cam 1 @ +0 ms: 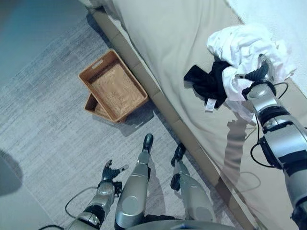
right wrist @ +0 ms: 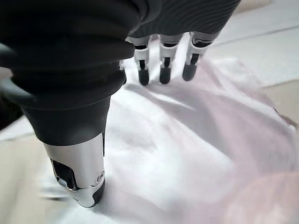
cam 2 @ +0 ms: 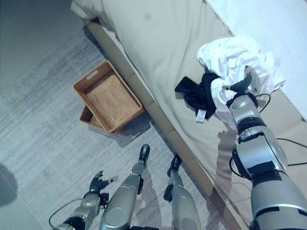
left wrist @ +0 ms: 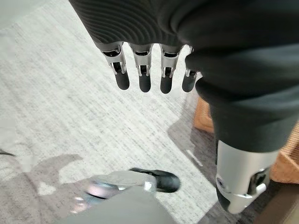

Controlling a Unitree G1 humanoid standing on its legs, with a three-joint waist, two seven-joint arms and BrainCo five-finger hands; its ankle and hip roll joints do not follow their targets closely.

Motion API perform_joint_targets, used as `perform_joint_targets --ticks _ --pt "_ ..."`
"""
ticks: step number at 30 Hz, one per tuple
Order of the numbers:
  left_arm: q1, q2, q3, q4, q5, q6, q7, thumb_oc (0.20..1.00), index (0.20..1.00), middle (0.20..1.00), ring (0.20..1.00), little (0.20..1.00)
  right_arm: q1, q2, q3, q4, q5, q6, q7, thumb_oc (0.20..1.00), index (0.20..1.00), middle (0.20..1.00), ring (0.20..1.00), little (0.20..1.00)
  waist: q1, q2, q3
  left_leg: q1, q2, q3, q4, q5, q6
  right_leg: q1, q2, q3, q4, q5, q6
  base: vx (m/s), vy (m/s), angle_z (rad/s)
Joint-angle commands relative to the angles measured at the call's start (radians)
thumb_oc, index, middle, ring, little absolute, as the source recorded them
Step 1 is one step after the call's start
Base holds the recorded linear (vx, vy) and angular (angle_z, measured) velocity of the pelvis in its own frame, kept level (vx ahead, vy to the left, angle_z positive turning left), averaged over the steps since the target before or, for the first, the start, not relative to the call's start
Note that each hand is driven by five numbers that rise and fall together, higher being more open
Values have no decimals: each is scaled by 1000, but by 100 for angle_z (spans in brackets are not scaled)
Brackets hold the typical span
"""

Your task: Pick up clothes into the bucket

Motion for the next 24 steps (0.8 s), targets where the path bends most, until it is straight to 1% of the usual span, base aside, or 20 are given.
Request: perform_joint_targets --ticks 1,2,3,4,8,10,11,14,18,19,20,21,22,23,24 --pt "-57 -66 -26 -7 -30 -14 39 1000 1000 1000 1000 1000 -134 -112 80 3 32 2 -52 1000 1000 1000 1000 1000 12 31 71 -16 -15 -17 -45 29 14 -42 -79 23 139 -63 58 24 26 5" --pt "-58 -67 -25 -7 -30 -14 39 1000 1000 1000 1000 1000 -135 -112 80 3 32 2 -52 1000 1000 1000 1000 1000 13 31 71 -17 -16 -16 -44 29 14 -43 -79 23 141 -64 58 43 17 2" --pt "-60 -66 -23 -21 -39 -16 45 1000 1000 1000 1000 1000 -148 -130 101 3 25 3 -57 567 567 567 567 567 10 31 71 -40 -15 -16 -37 28 16 -74 -76 27 156 -70 56 24 1 -3" --pt "-60 -66 -23 -21 -39 -16 45 1000 1000 1000 1000 1000 -149 -130 102 4 25 3 -57 203 203 203 203 203 10 31 71 -41 -15 -16 -36 28 16 -76 -77 28 157 -70 56 35 3 -4" --pt "-60 -73 -23 -16 -49 -15 54 1000 1000 1000 1000 1000 -151 -134 118 -16 25 -5 -62 200 200 200 200 200 -6 15 71 -49 -7 -15 -23 20 19 -94 -70 42 171 -76 53 16 -19 1" --pt "-57 -75 -23 1 -53 -15 59 1000 1000 1000 1000 1000 -146 -124 129 -42 32 -18 -62 200 200 200 200 200 -19 -1 71 -34 1 -13 -16 11 20 -88 -66 52 175 -79 52 18 -46 -2" --pt "-57 -75 -23 1 -53 -15 59 1000 1000 1000 1000 1000 -145 -124 129 -42 32 -18 -62 200 200 200 200 200 -19 -2 71 -34 1 -13 -16 11 20 -88 -66 52 175 -79 52 6 -27 -4" --pt "-59 -74 -9 20 -59 -18 63 1000 1000 1000 1000 1000 -144 -111 128 -102 59 -43 -72 200 200 200 200 200 -38 -19 71 -20 8 -5 -1 -2 21 -84 -61 67 182 -80 49 -5 -17 -4" --pt "-45 -67 16 21 -65 -21 72 1000 1000 1000 1000 1000 -148 -89 114 -237 116 -89 -104 200 200 200 200 200 -65 -49 71 10 15 12 43 -31 23 -65 -54 96 204 -90 42 -22 -35 -19" --pt "-45 -67 16 21 -65 -21 72 1000 1000 1000 1000 1000 -147 -89 113 -238 116 -88 -104 200 200 200 200 200 -64 -49 71 10 14 13 43 -32 24 -65 -54 97 205 -91 42 -28 -15 -18" --pt "-36 -62 27 11 -65 -26 74 1000 1000 1000 1000 1000 -143 -94 108 -306 125 -106 -122 200 200 200 200 200 -75 -57 71 20 11 20 72 -48 25 -56 -52 108 220 -95 40 -20 -9 -17" --pt "-35 -61 27 11 -65 -26 74 1000 1000 1000 1000 1000 -142 -94 107 -307 124 -106 -123 200 200 200 200 200 -74 -58 71 20 11 20 72 -49 25 -56 -52 108 220 -96 40 -39 -11 -18" --pt "-28 -56 49 16 -66 -29 77 1000 1000 1000 1000 1000 -140 -100 100 -409 109 -118 -153 200 200 200 200 200 -87 -70 71 36 10 33 111 -72 28 -41 -49 125 241 -105 38 -31 -6 -12" --pt "-22 -53 57 16 -65 -30 78 1000 1000 1000 1000 1000 -133 -106 88 -463 105 -125 -161 200 200 200 200 200 -93 -75 71 43 7 40 136 -87 28 -33 -48 133 254 -110 37 -31 -6 -18" --pt "-21 -52 57 16 -65 -30 78 1000 1000 1000 1000 1000 -131 -107 87 -464 105 -124 -161 200 200 200 200 200 -93 -76 71 43 7 41 137 -88 28 -33 -48 133 255 -111 37 -20 -3 -22"
